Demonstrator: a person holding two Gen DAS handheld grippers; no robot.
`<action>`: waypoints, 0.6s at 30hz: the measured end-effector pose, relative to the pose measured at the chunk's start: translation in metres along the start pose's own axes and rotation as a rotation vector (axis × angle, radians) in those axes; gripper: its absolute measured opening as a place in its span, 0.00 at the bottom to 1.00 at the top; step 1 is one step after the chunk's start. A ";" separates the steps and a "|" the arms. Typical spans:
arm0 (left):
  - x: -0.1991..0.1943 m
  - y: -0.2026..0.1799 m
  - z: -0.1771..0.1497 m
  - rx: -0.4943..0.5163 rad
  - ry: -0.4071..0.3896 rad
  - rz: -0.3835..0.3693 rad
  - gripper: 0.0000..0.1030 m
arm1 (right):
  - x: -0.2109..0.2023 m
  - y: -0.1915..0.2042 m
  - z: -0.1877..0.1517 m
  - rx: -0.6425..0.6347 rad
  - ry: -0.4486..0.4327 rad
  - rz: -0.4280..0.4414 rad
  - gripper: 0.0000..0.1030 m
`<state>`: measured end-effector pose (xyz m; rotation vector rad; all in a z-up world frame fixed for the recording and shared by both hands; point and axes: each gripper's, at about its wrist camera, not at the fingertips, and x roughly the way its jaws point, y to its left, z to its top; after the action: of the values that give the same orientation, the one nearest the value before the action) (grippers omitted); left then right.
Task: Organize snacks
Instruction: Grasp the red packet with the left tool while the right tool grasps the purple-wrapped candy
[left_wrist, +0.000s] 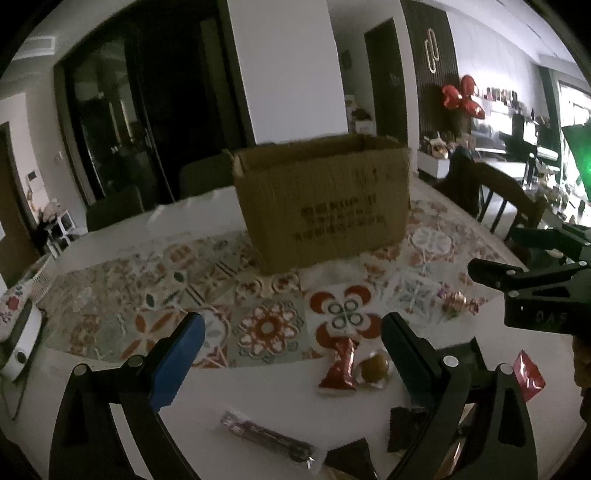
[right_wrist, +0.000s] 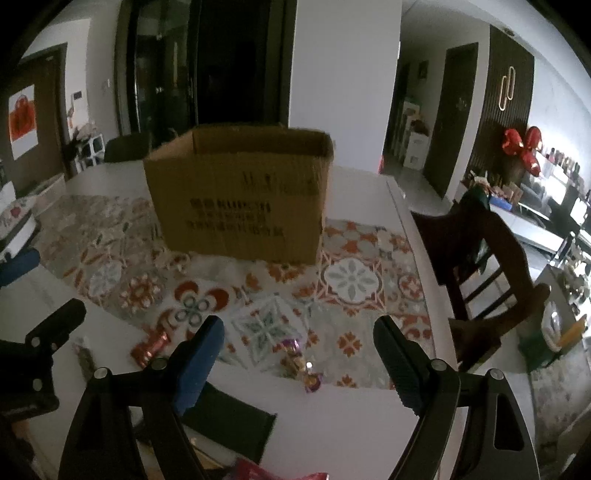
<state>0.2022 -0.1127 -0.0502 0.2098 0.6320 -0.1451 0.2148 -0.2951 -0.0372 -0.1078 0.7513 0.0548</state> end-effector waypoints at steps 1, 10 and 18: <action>0.006 -0.002 -0.002 0.002 0.022 -0.006 0.94 | 0.005 -0.002 -0.003 0.001 0.016 0.007 0.81; 0.046 -0.010 -0.010 -0.022 0.152 -0.072 0.90 | 0.042 -0.007 -0.013 0.020 0.133 0.064 0.80; 0.073 -0.012 -0.017 -0.028 0.236 -0.098 0.75 | 0.068 -0.008 -0.019 0.024 0.220 0.070 0.70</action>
<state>0.2485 -0.1258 -0.1087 0.1698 0.8796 -0.2078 0.2523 -0.3047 -0.0972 -0.0649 0.9750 0.1014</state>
